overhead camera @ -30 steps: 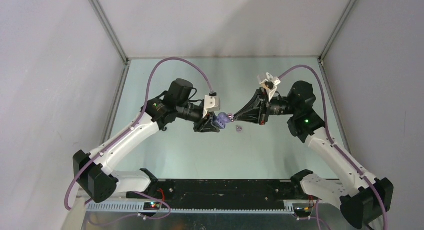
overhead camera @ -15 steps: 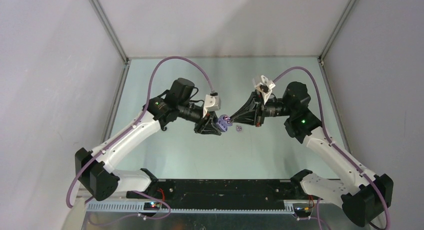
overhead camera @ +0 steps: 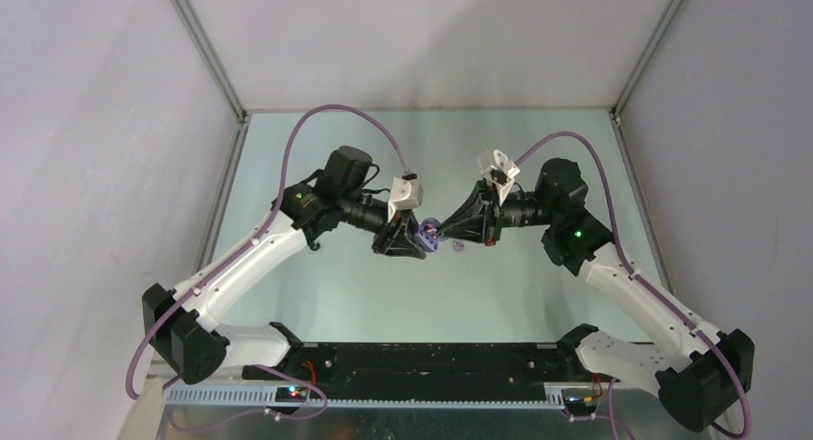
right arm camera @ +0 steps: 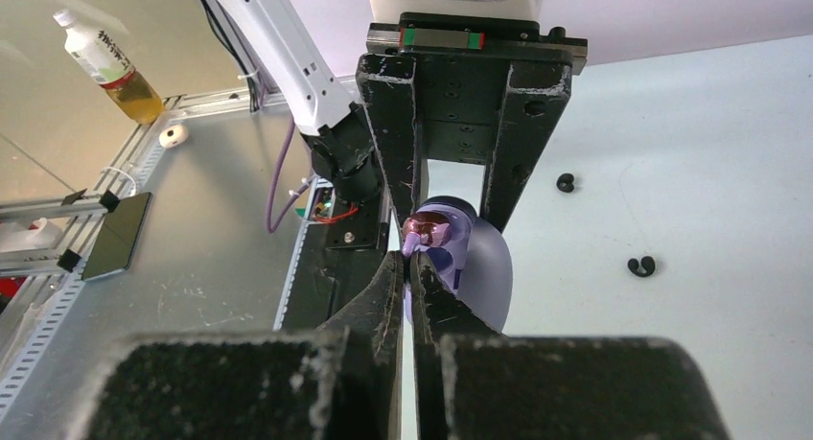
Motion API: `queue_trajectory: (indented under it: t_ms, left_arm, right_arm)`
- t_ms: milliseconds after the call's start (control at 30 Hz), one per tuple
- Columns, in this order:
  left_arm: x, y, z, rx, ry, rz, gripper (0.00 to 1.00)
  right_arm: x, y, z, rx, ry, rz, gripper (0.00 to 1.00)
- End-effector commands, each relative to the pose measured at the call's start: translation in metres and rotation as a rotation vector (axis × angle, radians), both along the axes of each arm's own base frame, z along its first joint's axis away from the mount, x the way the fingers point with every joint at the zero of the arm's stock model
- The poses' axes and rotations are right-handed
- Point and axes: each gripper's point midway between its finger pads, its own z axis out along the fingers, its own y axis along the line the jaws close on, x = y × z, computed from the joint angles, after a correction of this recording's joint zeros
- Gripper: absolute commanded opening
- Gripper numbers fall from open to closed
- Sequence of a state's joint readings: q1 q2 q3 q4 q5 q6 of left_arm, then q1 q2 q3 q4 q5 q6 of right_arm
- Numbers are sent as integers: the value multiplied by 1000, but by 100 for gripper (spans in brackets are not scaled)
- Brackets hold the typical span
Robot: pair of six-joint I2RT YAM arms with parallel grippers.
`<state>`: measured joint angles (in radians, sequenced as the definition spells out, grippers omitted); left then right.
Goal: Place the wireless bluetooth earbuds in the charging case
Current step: Place the earbud in the charging case.
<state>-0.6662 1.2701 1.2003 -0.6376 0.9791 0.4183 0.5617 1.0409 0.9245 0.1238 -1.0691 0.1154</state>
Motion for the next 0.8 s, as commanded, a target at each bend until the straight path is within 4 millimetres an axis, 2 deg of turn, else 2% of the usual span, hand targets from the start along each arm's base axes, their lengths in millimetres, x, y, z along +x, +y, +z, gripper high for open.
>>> queue_trajectory:
  t_ms: [0,767]
  left_arm:
    - [-3,-5,20,-57,-17,-32,6]
    - [-5,-7,20,-70,6,-41,6]
  right_arm:
    - [3,4,10,15,-57,-14,3]
    - [2,12,7,13,-56,0,3]
